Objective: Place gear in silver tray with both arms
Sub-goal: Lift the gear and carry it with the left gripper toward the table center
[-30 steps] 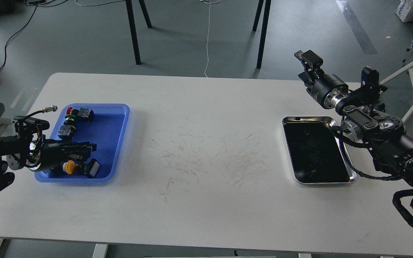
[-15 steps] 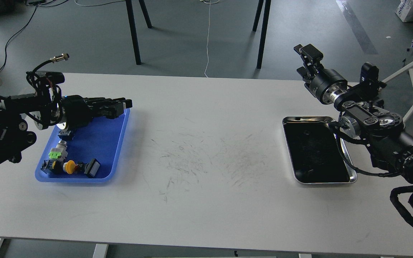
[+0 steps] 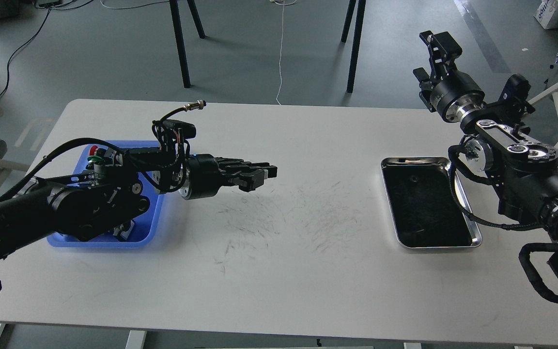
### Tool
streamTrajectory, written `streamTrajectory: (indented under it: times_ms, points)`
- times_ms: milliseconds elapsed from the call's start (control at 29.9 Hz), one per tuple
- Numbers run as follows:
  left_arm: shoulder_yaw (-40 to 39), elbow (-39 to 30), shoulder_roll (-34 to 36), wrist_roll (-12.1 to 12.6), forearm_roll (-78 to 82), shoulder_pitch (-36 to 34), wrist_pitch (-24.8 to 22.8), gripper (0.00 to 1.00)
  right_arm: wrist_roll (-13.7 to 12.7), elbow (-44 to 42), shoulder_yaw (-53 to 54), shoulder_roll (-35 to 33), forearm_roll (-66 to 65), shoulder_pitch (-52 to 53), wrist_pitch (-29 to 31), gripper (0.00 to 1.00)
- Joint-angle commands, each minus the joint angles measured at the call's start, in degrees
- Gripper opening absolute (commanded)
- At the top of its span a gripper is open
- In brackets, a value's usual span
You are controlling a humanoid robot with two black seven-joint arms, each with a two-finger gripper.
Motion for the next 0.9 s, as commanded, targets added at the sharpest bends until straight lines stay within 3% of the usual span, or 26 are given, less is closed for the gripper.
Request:
streamTrajectory:
  times_ms: [0, 635, 869]
  points:
    - [0.79, 1.52, -3.38, -0.01, 0.63, 0.15, -0.07, 0.1, -1.87, -0.19, -0.04, -0.07, 4.12, -0.2, 1.49, 0.92]
    - [3.69, 11.35, -20.96, -0.01, 2.12, 0.59, 0.72, 0.1, -2.84, -0.28, -0.57, -0.07, 6.07, -0.29, 2.63, 0.93]
    - [3.78, 17.24, -21.06, -0.01, 3.26, 1.03, 4.32, 0.09, -2.75, -0.28, -1.71, 0.02, 5.98, -0.29, 2.55, 0.93]
